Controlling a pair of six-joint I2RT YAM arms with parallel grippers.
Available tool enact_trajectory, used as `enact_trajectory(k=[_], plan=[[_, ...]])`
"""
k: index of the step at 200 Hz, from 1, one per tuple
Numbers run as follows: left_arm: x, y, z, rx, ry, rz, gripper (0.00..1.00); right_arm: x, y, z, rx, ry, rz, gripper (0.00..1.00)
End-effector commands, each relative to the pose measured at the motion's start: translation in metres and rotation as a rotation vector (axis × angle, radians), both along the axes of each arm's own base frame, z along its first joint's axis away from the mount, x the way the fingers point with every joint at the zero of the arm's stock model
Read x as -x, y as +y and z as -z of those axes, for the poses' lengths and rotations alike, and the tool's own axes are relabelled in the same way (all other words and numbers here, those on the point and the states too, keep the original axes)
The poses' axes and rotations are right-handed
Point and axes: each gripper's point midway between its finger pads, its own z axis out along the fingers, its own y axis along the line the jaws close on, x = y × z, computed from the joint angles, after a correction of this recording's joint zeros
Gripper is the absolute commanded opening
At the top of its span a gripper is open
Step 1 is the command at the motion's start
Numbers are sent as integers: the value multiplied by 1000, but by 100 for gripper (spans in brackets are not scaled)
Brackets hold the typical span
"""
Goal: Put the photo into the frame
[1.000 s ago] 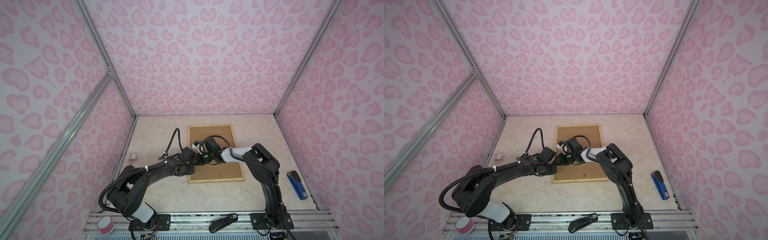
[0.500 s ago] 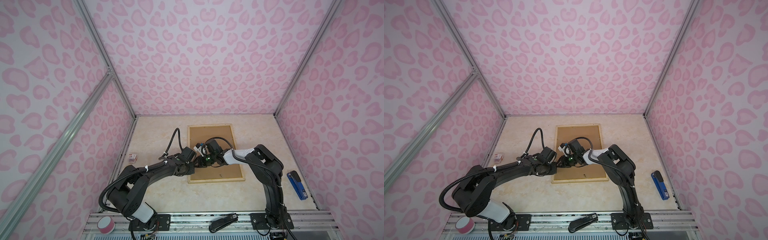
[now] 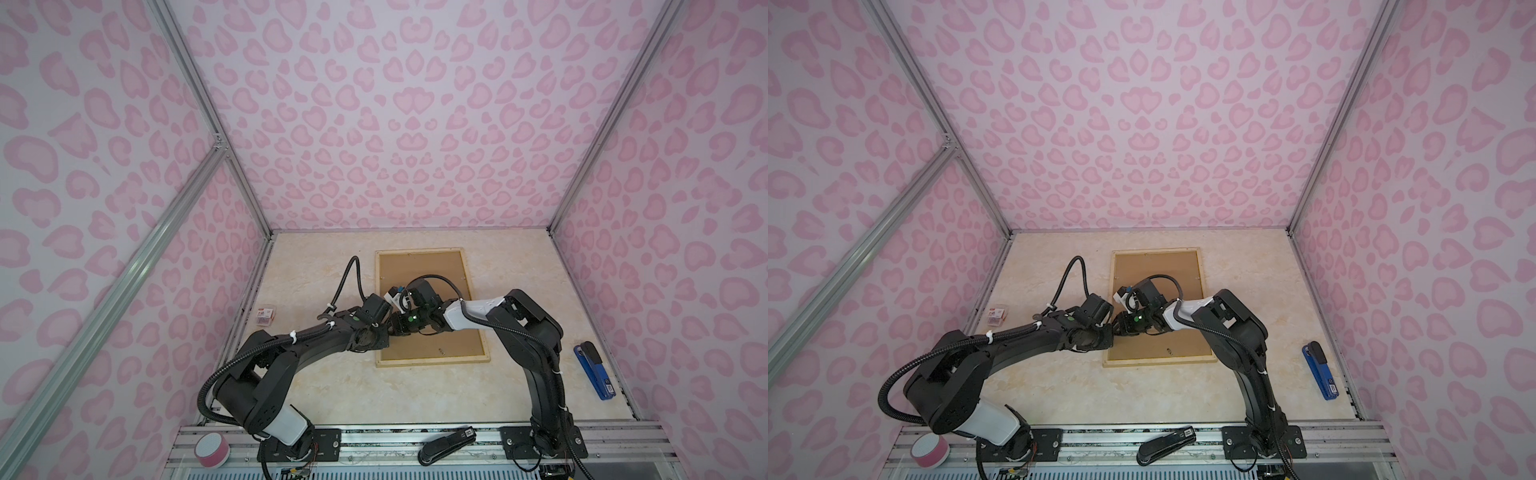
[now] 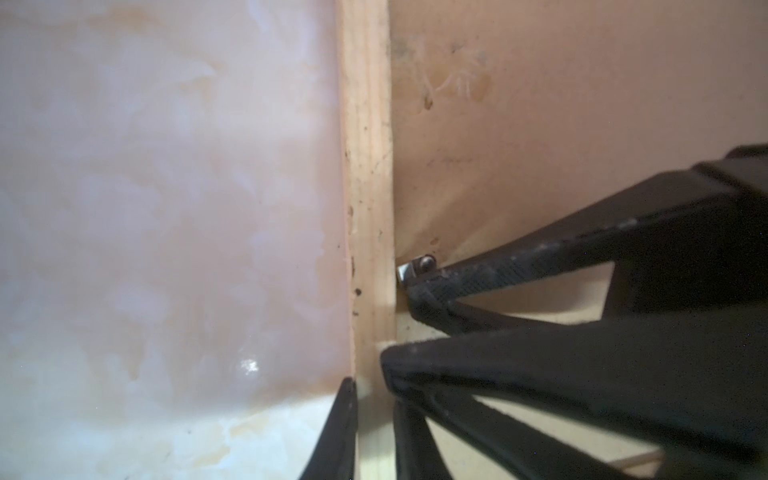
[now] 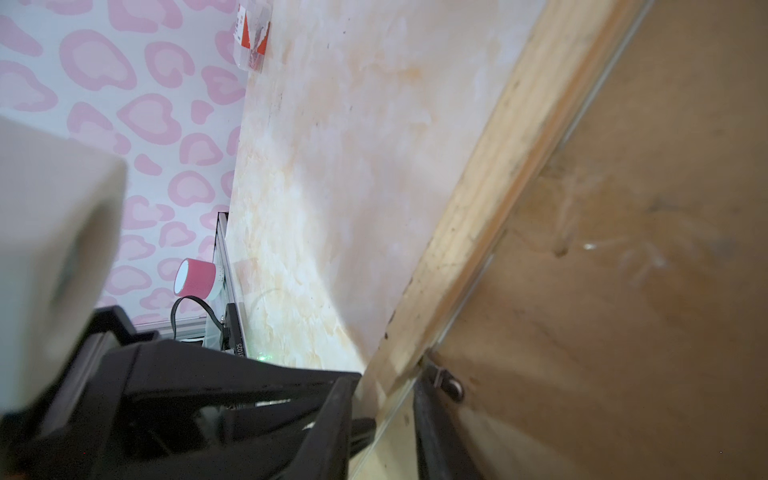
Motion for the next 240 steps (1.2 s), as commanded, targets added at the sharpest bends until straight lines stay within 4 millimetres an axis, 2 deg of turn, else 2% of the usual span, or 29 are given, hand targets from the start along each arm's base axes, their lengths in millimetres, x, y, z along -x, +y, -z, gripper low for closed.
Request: enact_trajectory(k=[1, 68, 83, 102, 131, 162, 181, 210, 212, 221, 236, 240], plan=[[3, 10, 6, -57, 6, 9, 13, -1, -6, 16, 53, 16, 30, 29], [1, 11, 5, -62, -1, 8, 13, -2, -6, 11, 42, 7, 27, 29], [0, 11, 5, -62, -5, 3, 25, -6, -10, 2, 33, -9, 33, 29], [-2, 9, 1, -49, -16, 0, 33, -13, -19, -11, 34, -36, 48, 31], [-3, 12, -9, -44, -45, -10, 37, -32, -41, -32, 51, -95, 81, 34], [5, 20, -20, -43, -65, -20, 40, -75, -84, -45, 131, -167, 171, 35], [15, 14, -27, 15, -88, 13, 40, -112, -117, -46, 215, -201, 248, 36], [40, 6, -31, 55, -96, 60, 37, -170, -163, -43, 317, -241, 372, 36], [42, 6, -31, 59, -95, 61, 37, -179, -164, -50, 313, -259, 385, 35], [51, 3, -31, 85, -86, 65, 37, -199, -175, -54, 322, -281, 428, 36], [66, -1, -28, 137, -62, 68, 37, -227, -191, -52, 343, -293, 485, 36], [69, -1, -28, 143, -56, 66, 33, -234, -195, -52, 347, -296, 497, 36]])
